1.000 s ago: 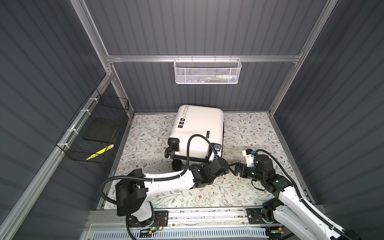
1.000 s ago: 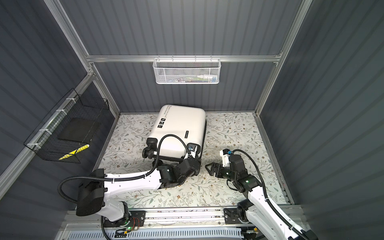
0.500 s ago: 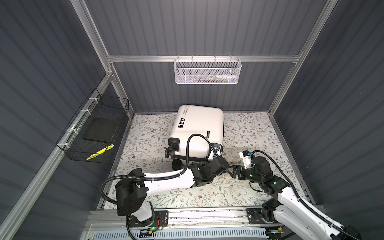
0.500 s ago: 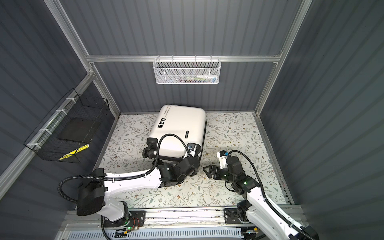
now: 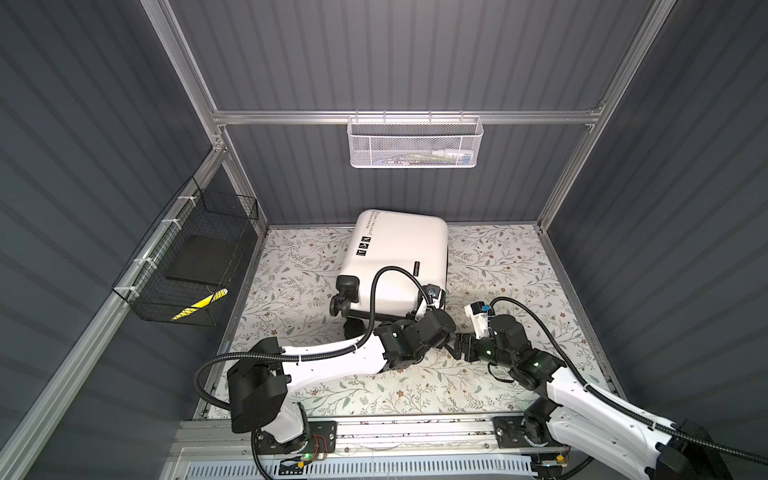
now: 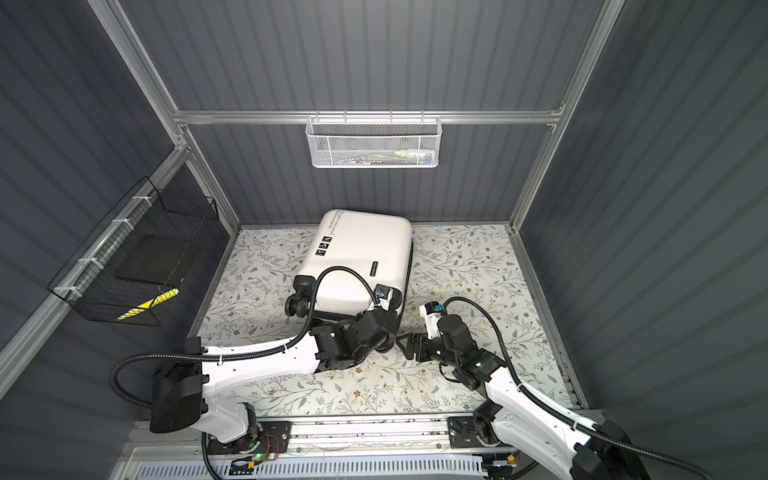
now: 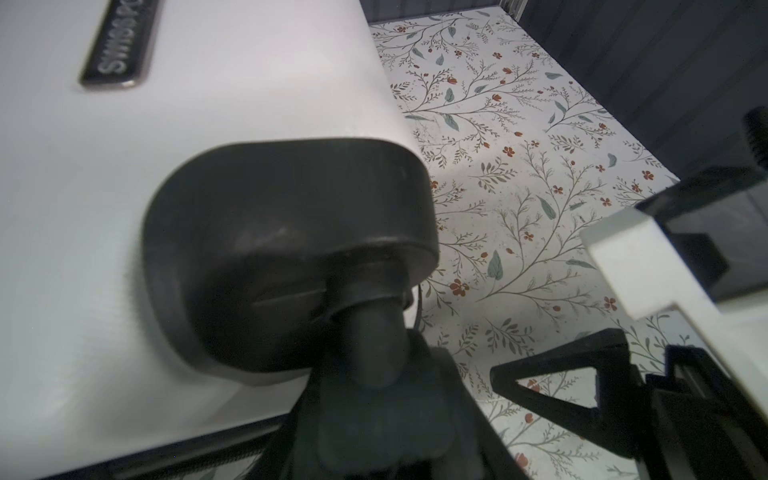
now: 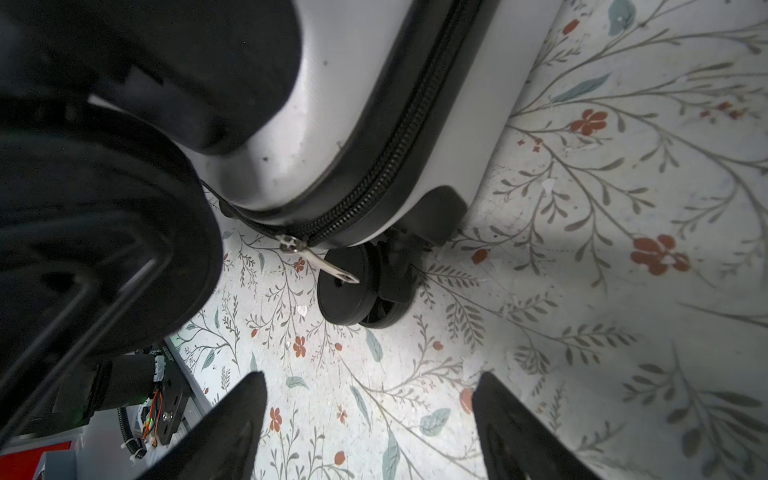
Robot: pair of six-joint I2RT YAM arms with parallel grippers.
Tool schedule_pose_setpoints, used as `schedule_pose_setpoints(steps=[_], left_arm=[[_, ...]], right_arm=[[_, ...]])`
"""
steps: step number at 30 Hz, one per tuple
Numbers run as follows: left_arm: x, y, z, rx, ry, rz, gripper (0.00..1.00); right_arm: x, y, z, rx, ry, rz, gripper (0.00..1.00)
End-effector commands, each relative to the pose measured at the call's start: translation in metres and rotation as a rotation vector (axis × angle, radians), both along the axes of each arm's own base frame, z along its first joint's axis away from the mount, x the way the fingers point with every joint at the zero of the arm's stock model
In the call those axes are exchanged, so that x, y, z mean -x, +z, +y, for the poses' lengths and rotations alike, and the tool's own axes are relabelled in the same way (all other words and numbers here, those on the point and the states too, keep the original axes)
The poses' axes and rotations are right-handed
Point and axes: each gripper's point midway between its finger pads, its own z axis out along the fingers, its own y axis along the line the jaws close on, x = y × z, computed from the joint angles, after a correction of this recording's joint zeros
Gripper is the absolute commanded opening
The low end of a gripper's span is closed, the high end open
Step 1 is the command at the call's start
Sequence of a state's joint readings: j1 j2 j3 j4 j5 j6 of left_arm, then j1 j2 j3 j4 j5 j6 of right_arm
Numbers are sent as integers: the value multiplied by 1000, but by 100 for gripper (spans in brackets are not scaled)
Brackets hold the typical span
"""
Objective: Pack the luggage
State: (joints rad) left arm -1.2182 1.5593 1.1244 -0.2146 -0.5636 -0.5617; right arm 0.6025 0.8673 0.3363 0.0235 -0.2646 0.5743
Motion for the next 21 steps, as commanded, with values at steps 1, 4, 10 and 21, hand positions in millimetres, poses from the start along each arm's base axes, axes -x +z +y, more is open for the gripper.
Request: schedule_pose_setpoints(steps=[1,4,10,21], left_arm=[[24,53,-41,163,-193,-12,14],[25,56,-42,168,-198,-14,10],[25,57,-44,176,-200,-11,6],[27,59,-48,198,-202,-6,3]], right_arm=[[-7,5,2,10,4,-74,78],[-10,6,5,9,14,-101,74],[-16,10,14,-26,41,-160,64],[-22,6,21,-61,54,-269,59]])
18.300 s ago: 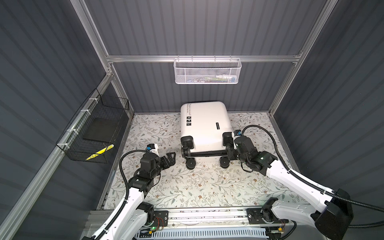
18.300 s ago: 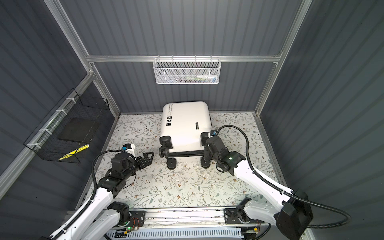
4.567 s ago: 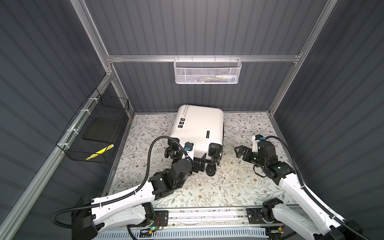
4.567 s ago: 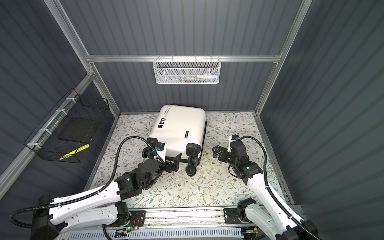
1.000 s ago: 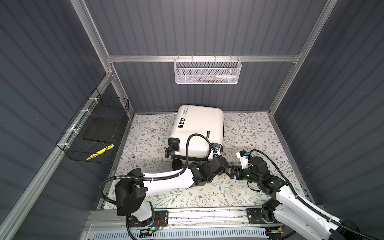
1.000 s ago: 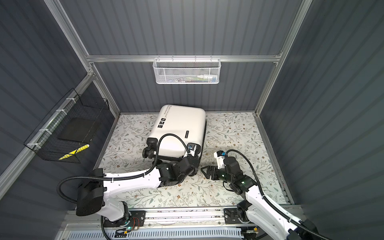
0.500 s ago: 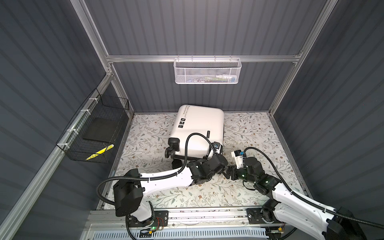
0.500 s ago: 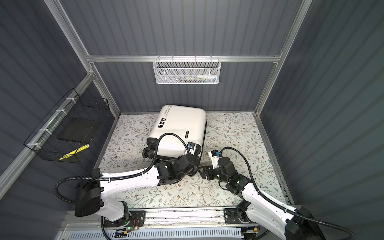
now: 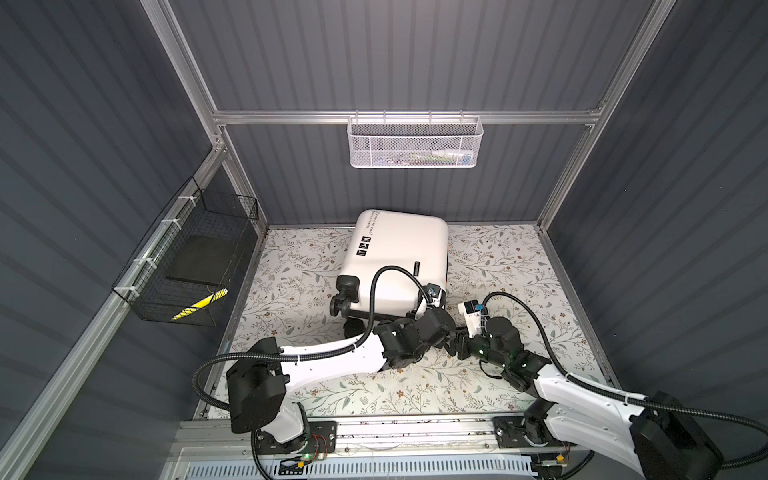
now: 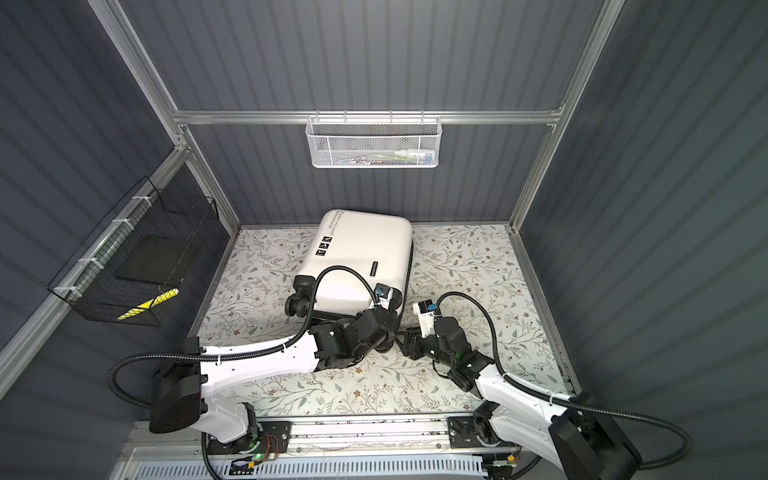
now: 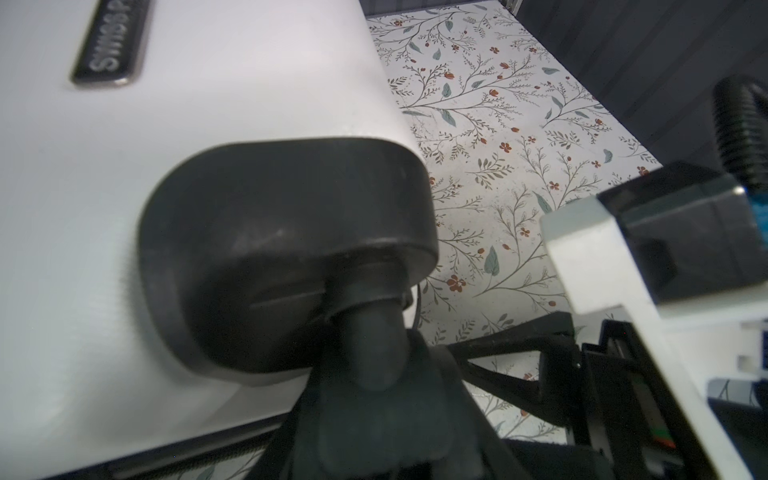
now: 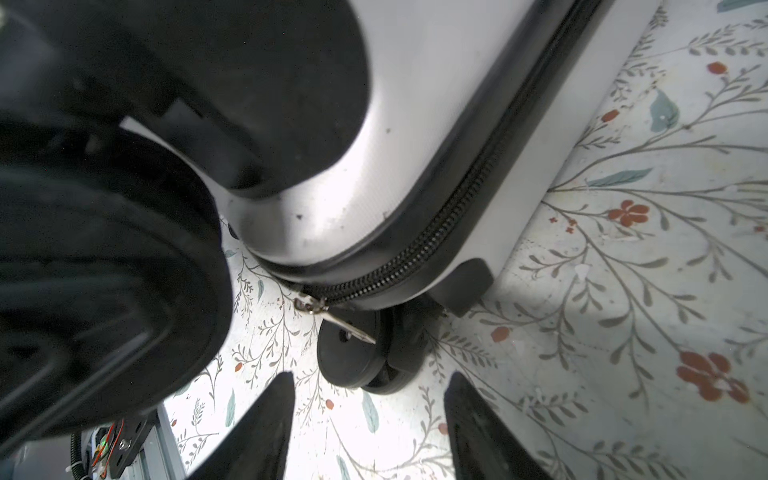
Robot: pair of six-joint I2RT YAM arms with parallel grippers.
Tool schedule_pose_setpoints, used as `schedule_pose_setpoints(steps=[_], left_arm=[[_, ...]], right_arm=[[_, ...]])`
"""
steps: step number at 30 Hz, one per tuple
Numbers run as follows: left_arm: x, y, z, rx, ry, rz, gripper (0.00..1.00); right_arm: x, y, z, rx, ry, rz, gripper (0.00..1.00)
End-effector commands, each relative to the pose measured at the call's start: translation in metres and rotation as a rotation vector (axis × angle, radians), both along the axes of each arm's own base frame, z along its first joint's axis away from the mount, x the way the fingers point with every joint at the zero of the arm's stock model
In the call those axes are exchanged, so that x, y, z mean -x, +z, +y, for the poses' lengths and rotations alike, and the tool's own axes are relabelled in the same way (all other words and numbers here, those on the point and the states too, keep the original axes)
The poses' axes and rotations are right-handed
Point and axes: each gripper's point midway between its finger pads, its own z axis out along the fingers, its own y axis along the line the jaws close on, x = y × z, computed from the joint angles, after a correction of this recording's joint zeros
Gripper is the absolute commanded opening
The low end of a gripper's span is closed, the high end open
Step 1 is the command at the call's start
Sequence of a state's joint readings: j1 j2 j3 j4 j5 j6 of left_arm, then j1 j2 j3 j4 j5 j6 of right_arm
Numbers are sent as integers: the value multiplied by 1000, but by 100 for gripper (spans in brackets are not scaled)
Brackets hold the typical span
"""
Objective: Pack the luggage
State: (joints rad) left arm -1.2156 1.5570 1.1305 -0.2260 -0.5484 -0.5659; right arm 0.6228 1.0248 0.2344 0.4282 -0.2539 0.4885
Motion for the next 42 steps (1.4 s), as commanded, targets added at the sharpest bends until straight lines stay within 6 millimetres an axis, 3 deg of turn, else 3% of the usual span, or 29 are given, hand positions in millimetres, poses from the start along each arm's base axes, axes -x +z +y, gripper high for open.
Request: schedule_pose_setpoints(steps=[1,24,42], left_arm=[[25,59,-48,199,-195,-17,3],[25,52,-56,207,-193,4,0],[23,44,-52,192,-177,-2,0]], right_arm=[[-5,10,4,-31,-3,-89,59],[-22,-4,21,-38,-85,-115,45],[-13,-8,6,-30,-121,-105,7]])
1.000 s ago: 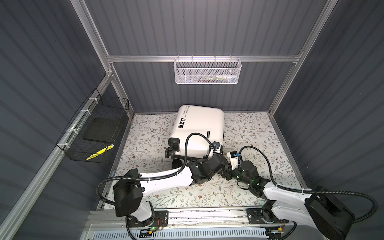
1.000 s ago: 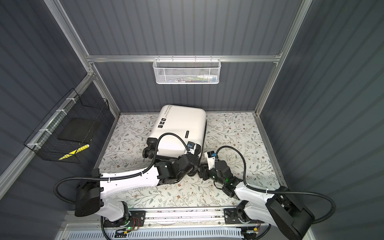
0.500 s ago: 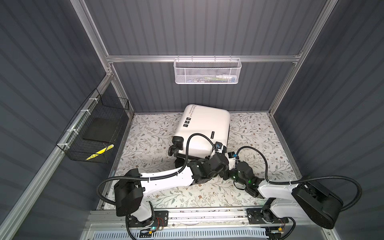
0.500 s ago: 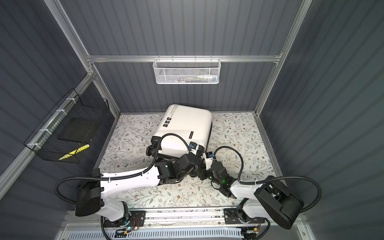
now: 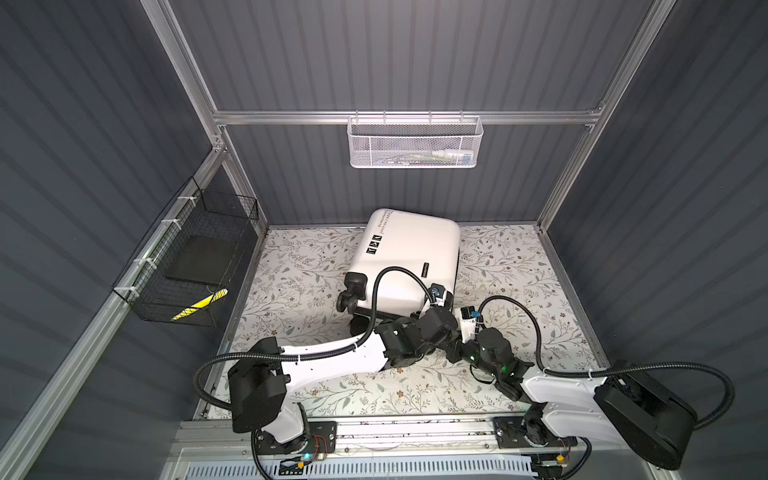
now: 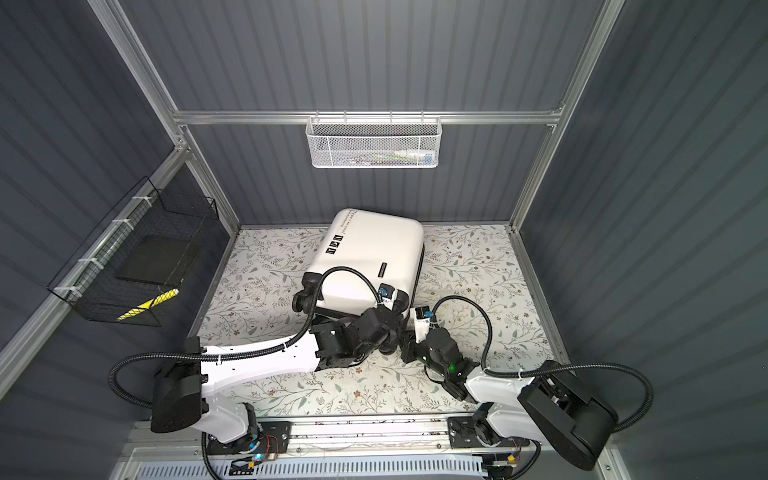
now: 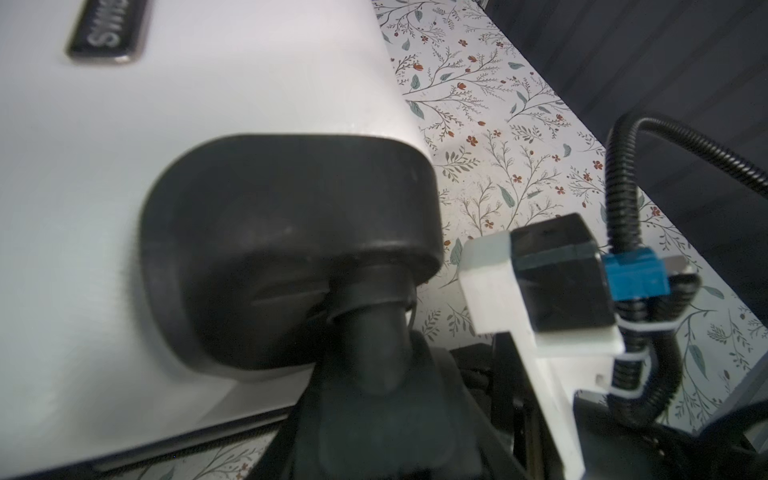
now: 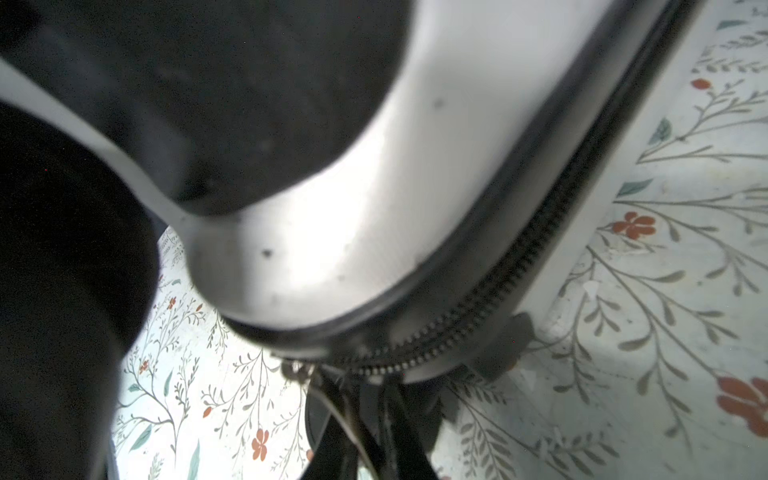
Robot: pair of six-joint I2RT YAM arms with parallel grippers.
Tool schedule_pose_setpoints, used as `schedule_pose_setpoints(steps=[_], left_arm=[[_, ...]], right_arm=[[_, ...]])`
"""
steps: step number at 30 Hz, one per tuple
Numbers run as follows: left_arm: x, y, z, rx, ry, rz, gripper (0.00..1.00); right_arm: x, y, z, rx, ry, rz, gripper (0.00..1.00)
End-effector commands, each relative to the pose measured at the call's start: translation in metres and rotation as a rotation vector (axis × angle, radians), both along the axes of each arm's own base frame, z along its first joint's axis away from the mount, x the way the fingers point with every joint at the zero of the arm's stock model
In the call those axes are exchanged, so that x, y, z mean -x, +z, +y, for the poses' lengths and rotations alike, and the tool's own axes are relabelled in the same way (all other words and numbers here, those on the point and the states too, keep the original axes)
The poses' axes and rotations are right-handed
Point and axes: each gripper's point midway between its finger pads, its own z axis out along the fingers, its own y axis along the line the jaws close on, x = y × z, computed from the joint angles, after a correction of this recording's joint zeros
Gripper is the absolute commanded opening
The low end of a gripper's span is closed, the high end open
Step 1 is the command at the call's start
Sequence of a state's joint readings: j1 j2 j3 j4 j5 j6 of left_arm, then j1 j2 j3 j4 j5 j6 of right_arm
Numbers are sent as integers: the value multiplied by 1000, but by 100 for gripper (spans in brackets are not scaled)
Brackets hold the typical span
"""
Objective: Pack the luggage
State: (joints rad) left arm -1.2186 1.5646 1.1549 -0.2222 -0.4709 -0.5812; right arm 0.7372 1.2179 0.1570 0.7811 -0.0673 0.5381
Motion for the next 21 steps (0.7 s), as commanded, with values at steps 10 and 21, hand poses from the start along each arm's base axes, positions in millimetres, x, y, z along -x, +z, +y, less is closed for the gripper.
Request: schedule_pose_setpoints(steps=[10,21], left_arm=[[15,42,-33,149,-117,-57,0],[14,40,-29,143,-106,-59,0]], right_arm=[[2,3,-9,1,-25,-23,0],[-6,-1,-33,44,-145,-9,0]])
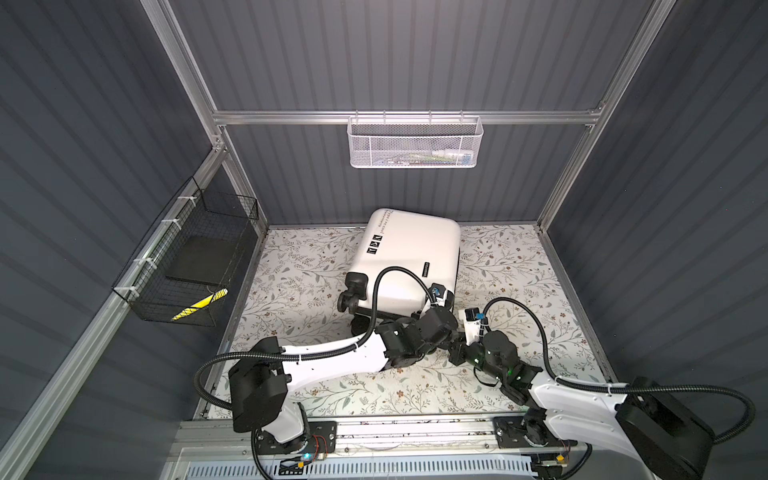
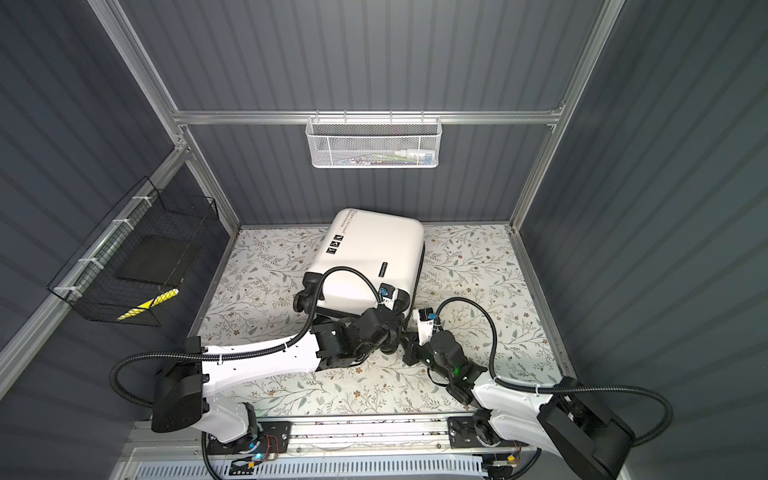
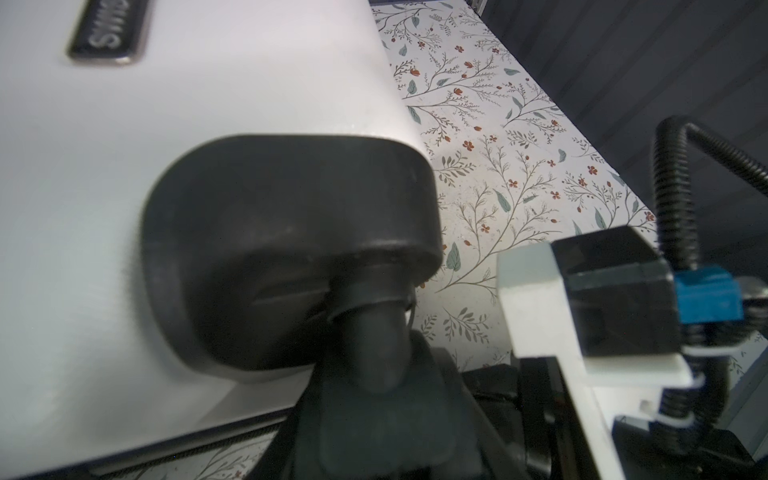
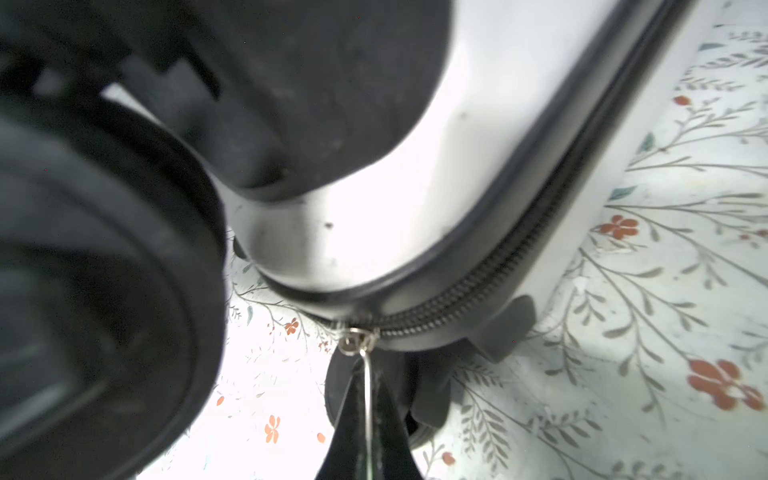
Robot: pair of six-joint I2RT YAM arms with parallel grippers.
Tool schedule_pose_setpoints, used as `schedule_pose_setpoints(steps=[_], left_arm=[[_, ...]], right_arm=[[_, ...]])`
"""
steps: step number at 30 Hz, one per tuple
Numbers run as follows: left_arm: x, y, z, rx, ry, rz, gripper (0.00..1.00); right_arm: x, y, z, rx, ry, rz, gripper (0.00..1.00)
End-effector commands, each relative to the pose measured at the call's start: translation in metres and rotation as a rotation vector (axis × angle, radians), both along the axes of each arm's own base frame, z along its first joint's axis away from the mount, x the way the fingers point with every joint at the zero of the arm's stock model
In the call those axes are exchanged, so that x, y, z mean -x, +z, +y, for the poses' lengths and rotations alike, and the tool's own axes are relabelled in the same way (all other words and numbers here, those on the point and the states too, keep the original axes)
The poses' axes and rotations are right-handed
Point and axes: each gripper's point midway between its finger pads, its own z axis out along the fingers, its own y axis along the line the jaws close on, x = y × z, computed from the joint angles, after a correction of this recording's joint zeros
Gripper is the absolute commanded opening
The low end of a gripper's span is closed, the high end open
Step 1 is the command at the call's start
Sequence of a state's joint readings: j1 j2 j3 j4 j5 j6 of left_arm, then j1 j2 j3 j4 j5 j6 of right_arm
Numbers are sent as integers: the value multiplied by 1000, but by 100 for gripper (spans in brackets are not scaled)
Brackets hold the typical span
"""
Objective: Pack the luggage
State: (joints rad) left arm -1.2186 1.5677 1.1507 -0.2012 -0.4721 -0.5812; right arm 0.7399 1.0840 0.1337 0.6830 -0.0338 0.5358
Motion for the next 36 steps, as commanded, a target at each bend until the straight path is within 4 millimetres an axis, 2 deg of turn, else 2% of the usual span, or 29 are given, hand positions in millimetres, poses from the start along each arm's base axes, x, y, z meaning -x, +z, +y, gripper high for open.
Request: schedule_pose_setpoints(steps=[1,8,17,19,26,36], left_arm=[[15,39,-26,132,-104,-53,0],[16,41,-20,134,-98,-60,0],[20,38,-21,129,-129,-53,0],[22,37,-21,130,-140,-45,0],[29,30,-9,140,-146,-26,0],[45,15,20,156,-161,7,0]], right_arm=[[-13,-10,-25,37,-135,14,0],[-22,-21,-52,17,-271,70,0],[-44,-14,-63,-22,-354,99,0],[-52,-19,-68,-25,-380,121,0],[-91,-9,-89,-53,-463,127,0],[-171,13,-140,-115,-585,148,0]])
